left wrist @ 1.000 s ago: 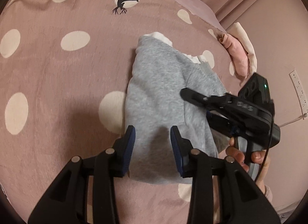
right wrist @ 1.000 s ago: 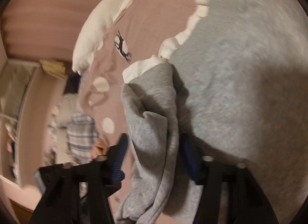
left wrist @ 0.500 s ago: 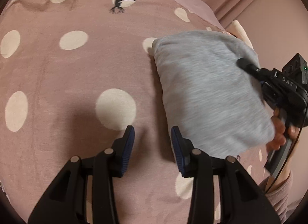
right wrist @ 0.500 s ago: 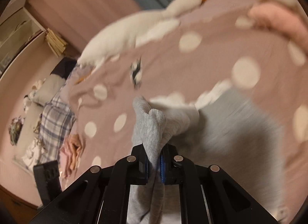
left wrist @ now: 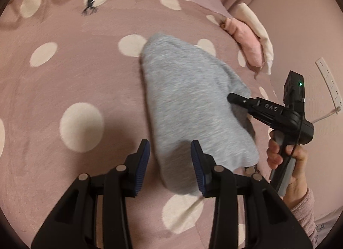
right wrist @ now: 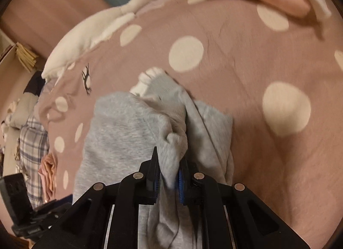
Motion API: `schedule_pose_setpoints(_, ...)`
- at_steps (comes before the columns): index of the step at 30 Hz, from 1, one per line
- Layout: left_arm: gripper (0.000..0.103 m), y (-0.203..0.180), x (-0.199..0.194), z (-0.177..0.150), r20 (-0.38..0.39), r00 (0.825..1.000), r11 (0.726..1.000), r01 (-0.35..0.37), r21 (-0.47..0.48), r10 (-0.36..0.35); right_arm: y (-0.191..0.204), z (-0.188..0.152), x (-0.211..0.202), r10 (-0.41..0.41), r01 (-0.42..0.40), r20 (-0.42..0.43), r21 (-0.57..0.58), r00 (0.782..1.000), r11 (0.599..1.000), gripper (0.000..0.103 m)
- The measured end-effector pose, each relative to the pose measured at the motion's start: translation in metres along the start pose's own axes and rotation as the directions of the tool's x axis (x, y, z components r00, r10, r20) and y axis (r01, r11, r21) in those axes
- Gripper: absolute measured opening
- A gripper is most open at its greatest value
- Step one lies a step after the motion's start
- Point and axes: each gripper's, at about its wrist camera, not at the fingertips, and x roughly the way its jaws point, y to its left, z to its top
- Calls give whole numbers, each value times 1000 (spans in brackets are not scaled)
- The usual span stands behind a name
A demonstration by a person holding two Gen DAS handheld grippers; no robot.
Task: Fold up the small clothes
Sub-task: 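Fold the sweatshirt over with the right tool while the left tool presses it flat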
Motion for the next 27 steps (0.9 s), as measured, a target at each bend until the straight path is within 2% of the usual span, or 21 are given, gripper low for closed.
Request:
schedule_pose_setpoints(1,39,-4,0,1,8,1000,1000,0,8,0,2,0,-6,-20,20,15,-5,1000,1000,18)
schedule_pose_setpoints(5,39,-17,4,3,33,999,999,26,29,-27,27,-6,-41,-100,118,146,-127,984,985,18)
schedule_pose_setpoints(6,38,-20,7,3,35,999,999,37,32,-38,30,-7,-45,-87,111,161,-146,983,983,18)
schedule_pose_setpoints(8,38,-26,13,2,29,999,998,44,42,-45,35,-14,-59,-10,44,176,-190,984,981,18)
schedule_pose_setpoints(11,38,-32,24,2,34,999,998,21,58,-23,44,-31,-64,79,-41,148,-247,986,968,18)
schedule_pose_setpoints(13,39,-30,31,3,39,999,999,15,43,-17,49,-43,-58,93,-56,115,-286,989,957,18)
schedule_pose_setpoints(18,41,-33,51,1,46,999,999,-11,49,9,35,-64,-29,41,-28,42,-284,998,958,18)
schedule_pose_setpoints(21,40,-41,59,-1,52,998,996,-35,84,31,22,-68,-4,-72,75,19,-293,997,953,18)
schedule_pose_setpoints(23,40,-42,61,-2,52,998,994,-49,97,44,19,-67,0,-72,80,36,-289,997,954,17)
schedule_pose_setpoints(27,40,-41,50,-5,44,998,992,-57,112,52,21,-58,-10,-44,47,15,-239,999,970,17)
